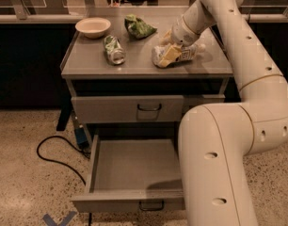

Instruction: Place blue plastic bottle into middle drawer

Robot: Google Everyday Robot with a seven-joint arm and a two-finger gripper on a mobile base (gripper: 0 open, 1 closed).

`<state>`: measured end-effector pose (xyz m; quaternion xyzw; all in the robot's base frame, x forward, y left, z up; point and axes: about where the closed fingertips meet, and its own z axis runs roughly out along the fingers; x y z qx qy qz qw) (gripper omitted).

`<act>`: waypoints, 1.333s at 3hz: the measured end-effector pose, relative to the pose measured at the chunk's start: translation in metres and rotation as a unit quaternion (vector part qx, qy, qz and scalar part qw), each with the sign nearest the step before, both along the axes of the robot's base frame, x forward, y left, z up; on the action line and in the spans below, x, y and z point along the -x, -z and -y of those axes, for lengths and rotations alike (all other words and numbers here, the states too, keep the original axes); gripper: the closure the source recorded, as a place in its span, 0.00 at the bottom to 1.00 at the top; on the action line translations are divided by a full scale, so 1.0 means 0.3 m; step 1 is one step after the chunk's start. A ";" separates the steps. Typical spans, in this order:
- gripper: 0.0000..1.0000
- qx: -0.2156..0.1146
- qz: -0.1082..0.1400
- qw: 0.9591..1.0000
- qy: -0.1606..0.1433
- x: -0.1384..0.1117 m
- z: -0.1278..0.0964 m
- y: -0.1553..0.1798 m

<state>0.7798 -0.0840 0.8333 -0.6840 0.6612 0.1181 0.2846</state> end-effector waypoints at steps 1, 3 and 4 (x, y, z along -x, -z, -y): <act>0.88 0.000 0.000 1.000 0.000 0.000 0.000 0.000; 1.00 0.004 0.007 1.000 0.005 0.030 0.042 -0.048; 1.00 -0.012 0.054 0.998 0.044 0.095 0.173 -0.190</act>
Offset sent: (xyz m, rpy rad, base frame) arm -0.0222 0.0094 -0.0145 -0.0580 0.0223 0.0252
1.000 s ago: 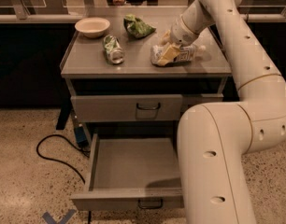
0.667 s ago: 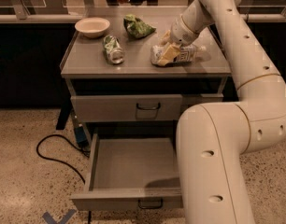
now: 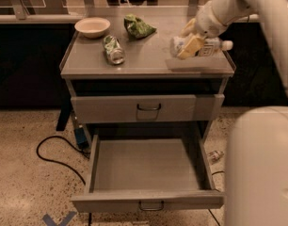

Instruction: Place blue plastic bottle into middle drawer

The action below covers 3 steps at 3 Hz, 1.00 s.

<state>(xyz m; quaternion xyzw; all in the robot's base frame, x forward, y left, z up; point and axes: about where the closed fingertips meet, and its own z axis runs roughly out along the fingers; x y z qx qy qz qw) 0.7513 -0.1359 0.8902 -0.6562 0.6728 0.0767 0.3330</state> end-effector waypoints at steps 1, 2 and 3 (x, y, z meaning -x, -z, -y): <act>1.00 -0.032 0.081 0.993 0.074 0.138 0.175 -0.254; 1.00 -0.045 0.123 0.987 0.091 0.227 0.200 -0.383; 1.00 -0.045 0.123 0.987 0.091 0.227 0.200 -0.383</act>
Offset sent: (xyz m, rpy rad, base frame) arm -0.0312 -0.0463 0.0603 0.0488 -0.1303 -0.1257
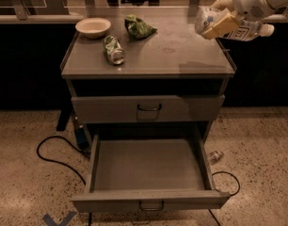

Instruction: Place blue plastic bottle into middle drawer

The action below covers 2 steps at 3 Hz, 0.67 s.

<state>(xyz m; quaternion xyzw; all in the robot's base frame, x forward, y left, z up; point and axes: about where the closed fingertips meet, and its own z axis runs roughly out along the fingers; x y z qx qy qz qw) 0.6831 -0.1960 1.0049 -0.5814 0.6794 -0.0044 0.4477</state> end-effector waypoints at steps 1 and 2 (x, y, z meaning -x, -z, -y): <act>1.00 -0.006 -0.006 1.000 -0.012 0.052 -0.019 0.040; 1.00 -0.025 0.009 0.999 -0.027 0.217 -0.056 0.018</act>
Offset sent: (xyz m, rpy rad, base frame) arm -0.1743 0.0241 -0.0955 0.0594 0.1291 0.0898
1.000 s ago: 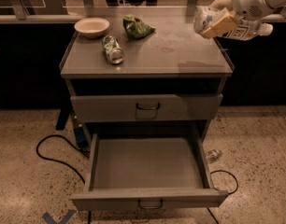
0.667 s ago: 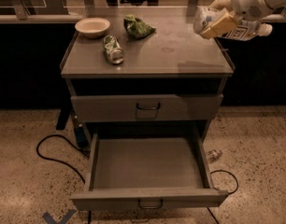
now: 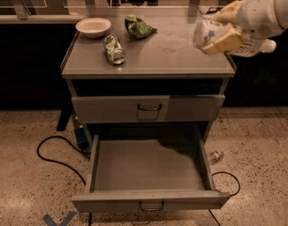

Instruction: Place blue plastic bottle into middle drawer

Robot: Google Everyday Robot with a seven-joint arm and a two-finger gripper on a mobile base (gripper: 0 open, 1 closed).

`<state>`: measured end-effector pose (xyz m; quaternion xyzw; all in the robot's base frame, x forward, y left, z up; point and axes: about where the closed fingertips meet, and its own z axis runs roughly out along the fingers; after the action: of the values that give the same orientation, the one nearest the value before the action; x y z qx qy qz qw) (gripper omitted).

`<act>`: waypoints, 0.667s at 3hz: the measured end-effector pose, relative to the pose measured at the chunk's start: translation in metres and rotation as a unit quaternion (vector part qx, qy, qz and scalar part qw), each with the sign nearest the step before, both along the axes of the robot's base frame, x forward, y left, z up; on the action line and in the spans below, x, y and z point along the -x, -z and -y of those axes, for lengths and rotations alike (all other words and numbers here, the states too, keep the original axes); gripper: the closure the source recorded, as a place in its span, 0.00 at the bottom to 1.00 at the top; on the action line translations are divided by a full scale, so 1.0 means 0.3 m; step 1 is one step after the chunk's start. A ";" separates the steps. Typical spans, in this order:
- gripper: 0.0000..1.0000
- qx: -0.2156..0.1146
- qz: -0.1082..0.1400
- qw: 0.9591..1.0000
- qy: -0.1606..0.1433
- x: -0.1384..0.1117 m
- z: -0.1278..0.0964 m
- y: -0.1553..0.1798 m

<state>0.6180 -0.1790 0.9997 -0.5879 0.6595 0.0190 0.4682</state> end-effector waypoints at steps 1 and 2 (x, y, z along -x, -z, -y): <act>1.00 0.003 -0.047 0.999 -0.017 0.186 -0.024 0.152; 1.00 0.011 -0.086 0.996 -0.025 0.236 -0.044 0.289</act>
Offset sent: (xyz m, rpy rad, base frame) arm -0.0499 0.0057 -0.0381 -0.0040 0.0792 0.0292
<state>0.5472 -0.1658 0.9130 -0.6055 0.6825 0.0743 0.4025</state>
